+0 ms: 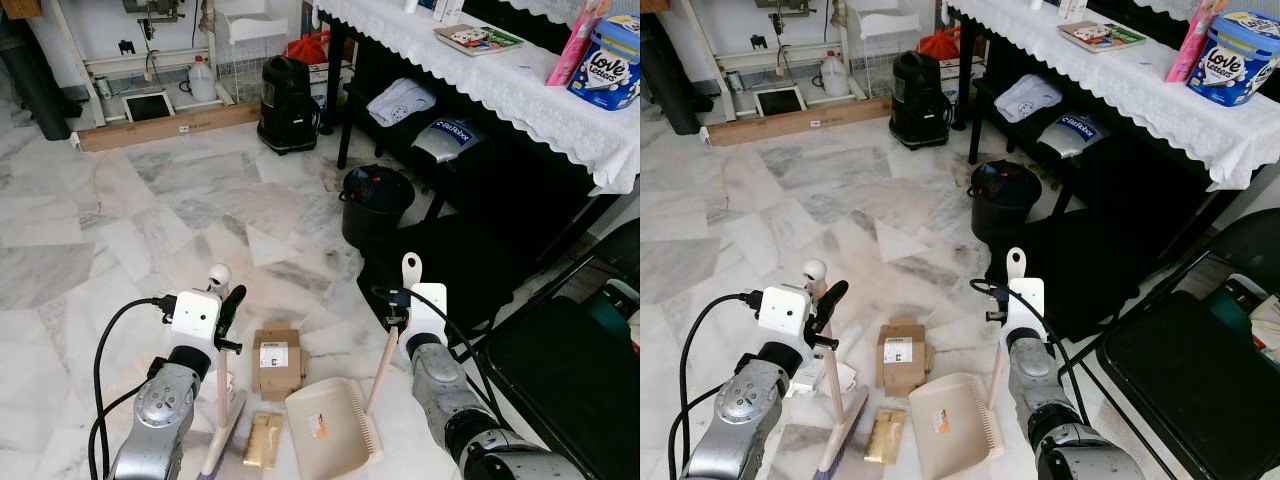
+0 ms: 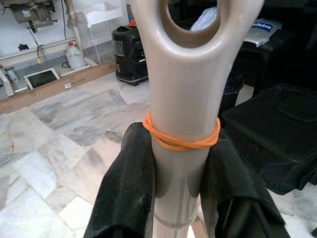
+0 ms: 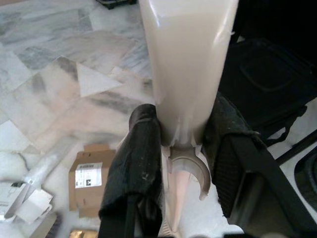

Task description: Sweep floor

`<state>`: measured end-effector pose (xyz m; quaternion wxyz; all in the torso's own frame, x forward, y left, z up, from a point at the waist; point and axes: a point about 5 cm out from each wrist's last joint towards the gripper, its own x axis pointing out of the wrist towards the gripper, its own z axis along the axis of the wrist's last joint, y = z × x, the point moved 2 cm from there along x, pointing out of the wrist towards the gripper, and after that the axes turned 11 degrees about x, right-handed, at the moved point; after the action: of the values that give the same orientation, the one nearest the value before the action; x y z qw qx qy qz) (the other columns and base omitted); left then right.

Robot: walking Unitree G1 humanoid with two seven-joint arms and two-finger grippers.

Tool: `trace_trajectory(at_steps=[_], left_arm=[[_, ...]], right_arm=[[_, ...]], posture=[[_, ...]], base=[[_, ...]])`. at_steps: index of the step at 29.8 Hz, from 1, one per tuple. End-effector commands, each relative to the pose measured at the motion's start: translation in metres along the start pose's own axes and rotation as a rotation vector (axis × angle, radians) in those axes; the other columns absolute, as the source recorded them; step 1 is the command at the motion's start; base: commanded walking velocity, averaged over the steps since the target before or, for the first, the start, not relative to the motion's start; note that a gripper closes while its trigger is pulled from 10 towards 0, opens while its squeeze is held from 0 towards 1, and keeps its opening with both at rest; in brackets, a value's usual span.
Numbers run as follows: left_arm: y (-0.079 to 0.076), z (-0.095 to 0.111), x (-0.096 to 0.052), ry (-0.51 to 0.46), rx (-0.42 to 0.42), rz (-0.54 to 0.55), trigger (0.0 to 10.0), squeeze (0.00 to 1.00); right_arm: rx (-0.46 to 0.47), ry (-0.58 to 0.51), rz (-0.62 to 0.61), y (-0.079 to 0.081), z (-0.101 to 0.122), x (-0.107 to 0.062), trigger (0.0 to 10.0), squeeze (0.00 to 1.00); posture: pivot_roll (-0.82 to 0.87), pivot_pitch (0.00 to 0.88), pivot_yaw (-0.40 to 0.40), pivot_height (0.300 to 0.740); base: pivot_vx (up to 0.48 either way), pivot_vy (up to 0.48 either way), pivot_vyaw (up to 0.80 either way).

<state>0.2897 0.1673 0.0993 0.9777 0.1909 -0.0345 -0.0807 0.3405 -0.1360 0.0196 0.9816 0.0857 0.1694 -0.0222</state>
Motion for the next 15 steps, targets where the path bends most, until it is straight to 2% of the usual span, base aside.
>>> trace_trajectory(at_steps=[1,12,15], left_arm=[[0.0,-0.001,-0.001,0.006,0.029,-0.004,10.0,0.0],[0.003,-0.014,-0.008,0.076,0.081,-0.009,10.0,0.0],[-0.002,-0.029,-0.011,0.154,0.097,-0.037,10.0,0.0]], right_arm=[[-0.014,0.012,0.0,-0.001,-0.002,-0.001,10.0,0.0],[-0.035,0.044,0.012,0.004,-0.011,-0.003,10.0,0.0],[-0.037,0.05,0.015,0.004,-0.012,-0.004,10.0,0.0]], posture=[[0.1,0.076,-0.096,0.74],[0.1,0.081,-0.095,0.74],[0.1,0.082,-0.095,0.74]], base=[[0.0,0.0,0.0],[0.0,0.0,0.0],[0.0,0.0,0.0]])
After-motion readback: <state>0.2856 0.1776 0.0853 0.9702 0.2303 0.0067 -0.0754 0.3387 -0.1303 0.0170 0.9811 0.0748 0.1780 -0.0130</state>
